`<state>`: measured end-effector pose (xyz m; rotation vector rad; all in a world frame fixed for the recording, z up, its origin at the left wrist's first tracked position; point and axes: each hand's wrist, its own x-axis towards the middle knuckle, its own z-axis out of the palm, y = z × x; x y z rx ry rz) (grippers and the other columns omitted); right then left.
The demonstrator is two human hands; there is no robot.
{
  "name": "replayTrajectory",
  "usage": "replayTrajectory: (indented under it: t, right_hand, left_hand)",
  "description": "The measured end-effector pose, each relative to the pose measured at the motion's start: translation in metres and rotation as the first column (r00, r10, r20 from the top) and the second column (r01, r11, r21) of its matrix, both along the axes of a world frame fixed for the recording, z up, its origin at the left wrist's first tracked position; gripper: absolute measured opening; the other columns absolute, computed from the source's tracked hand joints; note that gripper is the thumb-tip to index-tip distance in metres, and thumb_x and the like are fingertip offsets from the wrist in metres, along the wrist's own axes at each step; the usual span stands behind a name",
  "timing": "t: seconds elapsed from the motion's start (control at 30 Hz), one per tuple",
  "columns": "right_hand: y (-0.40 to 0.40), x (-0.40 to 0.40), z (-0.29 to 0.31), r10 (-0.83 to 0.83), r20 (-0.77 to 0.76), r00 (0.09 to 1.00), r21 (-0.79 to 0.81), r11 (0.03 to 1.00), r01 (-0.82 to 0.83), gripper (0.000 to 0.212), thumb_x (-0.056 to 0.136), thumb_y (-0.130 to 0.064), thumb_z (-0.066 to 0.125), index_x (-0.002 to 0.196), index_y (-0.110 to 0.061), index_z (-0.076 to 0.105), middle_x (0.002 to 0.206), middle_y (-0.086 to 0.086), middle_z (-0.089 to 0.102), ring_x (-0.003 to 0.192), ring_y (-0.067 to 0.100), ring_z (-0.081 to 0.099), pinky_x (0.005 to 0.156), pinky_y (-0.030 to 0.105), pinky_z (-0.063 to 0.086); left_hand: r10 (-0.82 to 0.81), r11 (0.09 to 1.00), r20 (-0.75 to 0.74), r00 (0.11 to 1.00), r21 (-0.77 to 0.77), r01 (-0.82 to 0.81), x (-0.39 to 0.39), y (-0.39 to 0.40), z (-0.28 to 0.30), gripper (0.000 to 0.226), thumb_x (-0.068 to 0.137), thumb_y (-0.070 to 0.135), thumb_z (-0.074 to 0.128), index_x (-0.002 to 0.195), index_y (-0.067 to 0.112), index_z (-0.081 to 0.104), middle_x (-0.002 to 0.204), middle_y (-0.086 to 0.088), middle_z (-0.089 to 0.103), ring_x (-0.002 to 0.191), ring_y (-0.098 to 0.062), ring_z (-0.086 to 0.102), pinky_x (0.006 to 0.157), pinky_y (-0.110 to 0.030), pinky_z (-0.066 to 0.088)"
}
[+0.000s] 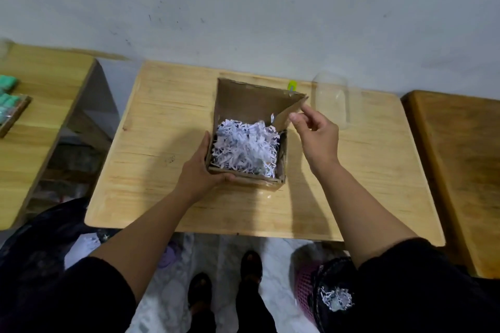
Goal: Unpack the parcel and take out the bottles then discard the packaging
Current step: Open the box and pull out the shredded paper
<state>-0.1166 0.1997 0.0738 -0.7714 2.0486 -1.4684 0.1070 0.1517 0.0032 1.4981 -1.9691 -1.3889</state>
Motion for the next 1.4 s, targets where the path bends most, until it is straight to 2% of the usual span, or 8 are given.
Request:
replayTrajectory:
  t: [0.1,0.3,0.43,0.53,0.73,0.9,1.2,1.4]
  right_hand:
    - [-0.024,-0.014,0.001,0.015,0.019,1.0,0.021,1.0,-0.016,0.042,0.081,-0.018,0.071,0.119,-0.006,0.061,0.083,0.001,0.065,0.08,0.008,0.059,0.085,0.024,0.05]
    - [-0.06,-0.042,-0.017,0.082,-0.003,0.997,0.116,0.99,-0.081,0.04,0.083,-0.027,0.068,0.118,-0.009,0.062,0.101,0.012,0.07,0.088,0.014,0.061,0.093,0.03,0.049]
    - [-0.07,-0.047,-0.023,0.103,0.044,0.994,0.149,0.983,-0.108,0.043,0.085,-0.026,0.066,0.122,-0.006,0.059,0.088,0.005,0.063,0.085,0.01,0.056,0.092,0.024,0.044]
    - [-0.07,-0.047,-0.03,0.119,0.063,0.991,0.142,0.982,-0.127,0.047,0.086,-0.031,0.064,0.126,-0.008,0.055,0.109,0.01,0.063,0.096,0.014,0.057,0.089,0.021,0.042]
    - [-0.062,-0.042,-0.034,0.208,-0.038,0.977,0.21,0.958,-0.196,0.057,0.091,-0.038,0.053,0.139,-0.011,0.039,0.124,0.012,0.055,0.095,0.012,0.049,0.089,0.023,0.038]
    - [-0.057,-0.028,-0.027,0.351,-0.239,0.905,0.157,0.934,-0.321,0.062,0.092,-0.045,0.045,0.145,-0.036,0.014,0.126,0.013,0.05,0.111,0.024,0.05,0.096,0.039,0.043]
    - [-0.039,-0.002,-0.025,0.442,-0.3,0.846,0.337,0.878,-0.339,0.057,0.088,-0.053,0.047,0.135,-0.059,0.016,0.152,0.016,0.013,0.137,0.033,0.031,0.11,0.045,0.035]
    - [-0.029,0.012,-0.021,0.355,-0.415,0.837,0.389,0.901,-0.19,0.043,0.093,-0.019,0.052,0.134,-0.032,0.047,0.155,0.012,0.013,0.114,0.024,0.056,0.101,0.024,0.034]
  left_hand:
    - [-0.001,1.0,0.023,1.0,-0.001,0.001,-0.001,0.0,0.002,0.123,0.056,0.035,0.086,0.149,0.026,0.007,0.152,0.004,0.032,0.135,-0.017,0.038,0.103,-0.023,0.032]
    - [0.005,1.0,0.038,0.999,0.022,-0.005,-0.002,0.001,0.005,0.123,0.057,0.036,0.085,0.149,0.029,0.004,0.155,0.005,0.024,0.139,-0.014,0.029,0.105,-0.021,0.028]
    - [0.025,0.999,0.101,0.995,0.023,-0.028,-0.005,0.001,0.008,0.121,0.058,0.035,0.085,0.149,0.03,0.005,0.154,0.006,0.024,0.14,-0.014,0.026,0.1,-0.017,0.026]
    - [0.033,0.999,0.13,0.991,0.021,-0.036,-0.005,0.0,0.009,0.122,0.057,0.034,0.086,0.149,0.03,0.005,0.154,0.007,0.023,0.14,-0.012,0.024,0.099,-0.013,0.024]
    - [0.014,1.0,0.148,0.989,0.012,-0.016,-0.005,0.002,0.013,0.123,0.058,0.035,0.085,0.148,0.033,0.002,0.152,0.007,0.027,0.138,-0.014,0.03,0.097,-0.013,0.028]
    - [-0.019,0.999,0.146,0.989,0.03,0.014,-0.006,-0.001,0.016,0.125,0.056,0.039,0.085,0.149,0.031,0.001,0.154,0.005,0.024,0.14,-0.016,0.028,0.104,-0.02,0.026]
    - [-0.073,0.997,0.112,0.991,-0.012,0.075,-0.003,-0.003,0.015,0.127,0.057,0.041,0.085,0.15,0.02,0.001,0.155,0.001,0.024,0.139,-0.016,0.031,0.109,-0.024,0.026]
    - [-0.106,0.993,0.109,0.988,-0.038,0.111,0.0,-0.006,0.014,0.127,0.058,0.045,0.083,0.15,0.015,0.001,0.157,0.002,0.018,0.142,-0.015,0.023,0.105,-0.016,0.02]
